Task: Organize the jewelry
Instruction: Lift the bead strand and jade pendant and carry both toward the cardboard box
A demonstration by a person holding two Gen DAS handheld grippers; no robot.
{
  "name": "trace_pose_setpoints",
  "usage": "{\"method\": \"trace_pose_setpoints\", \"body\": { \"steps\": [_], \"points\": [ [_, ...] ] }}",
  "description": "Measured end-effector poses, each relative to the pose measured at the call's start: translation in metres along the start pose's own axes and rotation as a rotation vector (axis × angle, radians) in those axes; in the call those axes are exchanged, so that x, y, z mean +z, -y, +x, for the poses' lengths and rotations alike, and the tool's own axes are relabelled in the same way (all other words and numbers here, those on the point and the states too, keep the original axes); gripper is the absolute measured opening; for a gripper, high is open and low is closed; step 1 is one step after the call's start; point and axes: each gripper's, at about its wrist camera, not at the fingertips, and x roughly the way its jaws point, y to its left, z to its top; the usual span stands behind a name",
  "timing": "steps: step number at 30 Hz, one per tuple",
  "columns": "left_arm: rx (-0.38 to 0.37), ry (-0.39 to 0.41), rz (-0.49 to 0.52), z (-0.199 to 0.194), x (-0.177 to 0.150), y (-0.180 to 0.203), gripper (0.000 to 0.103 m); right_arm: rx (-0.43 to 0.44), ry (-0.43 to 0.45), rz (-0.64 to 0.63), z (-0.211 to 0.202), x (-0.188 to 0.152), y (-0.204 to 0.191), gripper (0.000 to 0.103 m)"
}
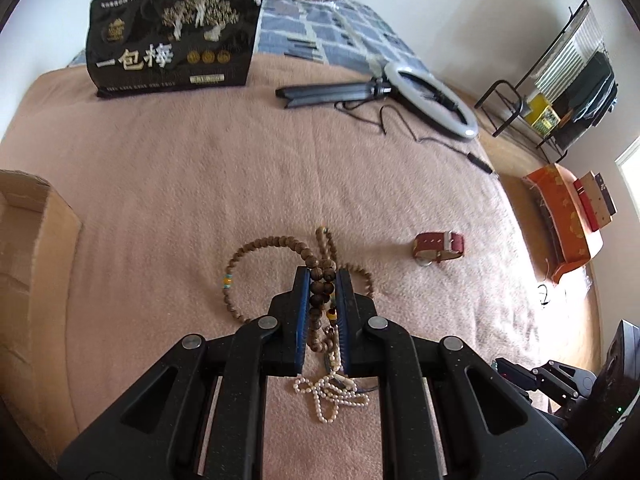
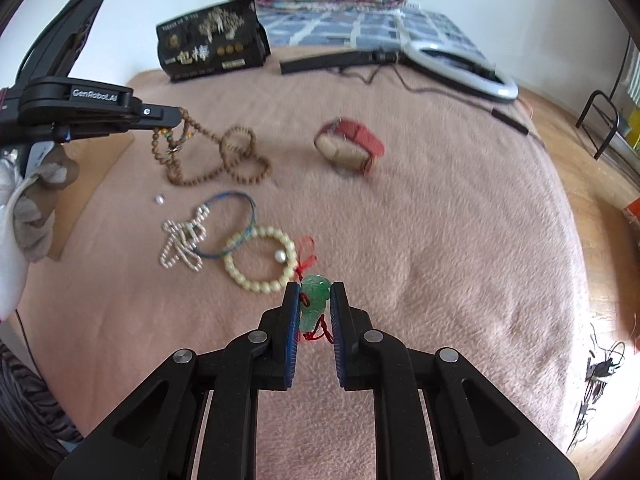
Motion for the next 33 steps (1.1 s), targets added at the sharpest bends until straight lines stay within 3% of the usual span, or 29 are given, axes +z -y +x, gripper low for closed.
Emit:
{"method": "trace_pose_setpoints", "body": {
  "steps": [15, 26, 33],
  "points": [
    [-0.053, 0.208, 0.002, -0.118, 0.003, -0.012, 0.011, 0.035, 0.147, -0.023, -0.038, 0.026, -0.036, 0.013],
    [-0.053, 0.359, 0.002, -0.227, 0.007, -0.035, 0.011, 0.096, 0.217, -0.094, -0.056, 0.049, -0.092, 0.013],
    [-0.011, 0.470, 0.002, -0.298, -0.002, -0.059, 0.011, 0.154, 0.246, -0.137, -0.063, 0.067, -0.129, 0.013]
  ]
}}
